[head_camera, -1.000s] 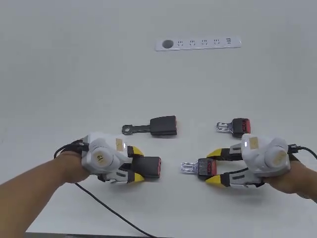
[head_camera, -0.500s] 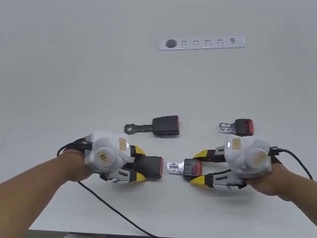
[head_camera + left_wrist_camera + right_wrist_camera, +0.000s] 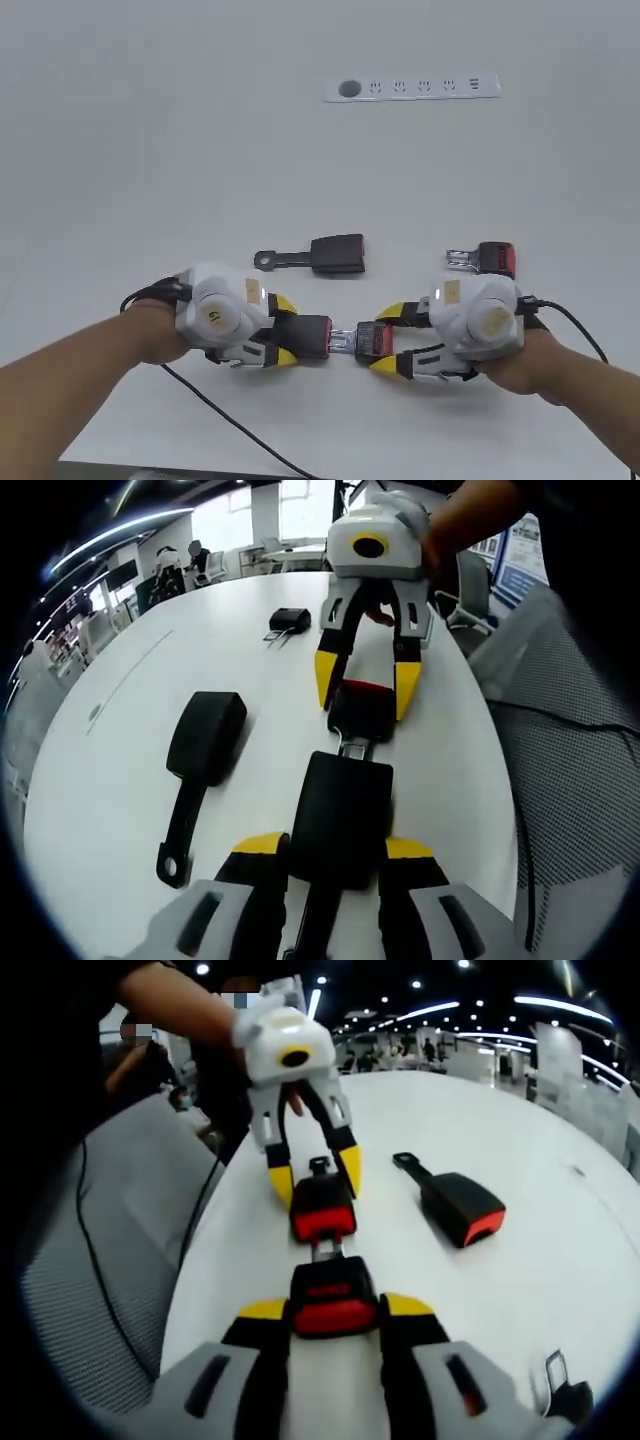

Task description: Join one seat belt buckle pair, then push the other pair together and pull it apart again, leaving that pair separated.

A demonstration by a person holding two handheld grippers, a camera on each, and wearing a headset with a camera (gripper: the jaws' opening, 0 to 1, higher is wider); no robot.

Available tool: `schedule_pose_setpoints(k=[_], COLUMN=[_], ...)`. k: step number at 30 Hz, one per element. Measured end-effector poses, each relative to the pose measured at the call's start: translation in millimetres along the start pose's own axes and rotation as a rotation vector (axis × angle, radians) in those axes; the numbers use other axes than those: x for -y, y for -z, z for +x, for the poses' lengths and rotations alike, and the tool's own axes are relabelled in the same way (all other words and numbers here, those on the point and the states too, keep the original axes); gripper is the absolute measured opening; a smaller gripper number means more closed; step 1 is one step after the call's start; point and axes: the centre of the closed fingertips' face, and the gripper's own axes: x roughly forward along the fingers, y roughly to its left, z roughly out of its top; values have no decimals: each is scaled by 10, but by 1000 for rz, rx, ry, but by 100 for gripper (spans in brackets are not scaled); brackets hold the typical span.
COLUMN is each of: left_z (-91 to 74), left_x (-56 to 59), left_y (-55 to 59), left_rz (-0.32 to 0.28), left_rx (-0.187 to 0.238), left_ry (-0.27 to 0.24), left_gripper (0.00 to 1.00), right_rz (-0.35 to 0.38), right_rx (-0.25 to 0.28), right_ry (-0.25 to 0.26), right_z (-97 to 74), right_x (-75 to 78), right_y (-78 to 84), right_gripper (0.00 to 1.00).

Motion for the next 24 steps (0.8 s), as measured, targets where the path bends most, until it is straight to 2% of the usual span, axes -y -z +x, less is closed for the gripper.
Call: schedule_pose_setpoints(k=[5, 8, 16, 24], left_z=[3, 5, 25, 28], left_x=[5, 7, 23, 26], left_y=[-1, -7, -14, -20], left_rz=[12, 17, 66, 80], left_rx=[-5, -1, -30, -26], left_ry=[0, -2, 26, 38], left_gripper=[37, 36, 35, 34], right_rz=[-13, 5, -3, -7], right_rx=[-27, -28, -68, -72], right_ry=[-5, -12, -30, -45], right_z=[52, 44, 87, 134], right_x=[-1, 10, 11, -3], right_y=[-38, -32, -64, -108], right_gripper=[35, 35, 34, 34])
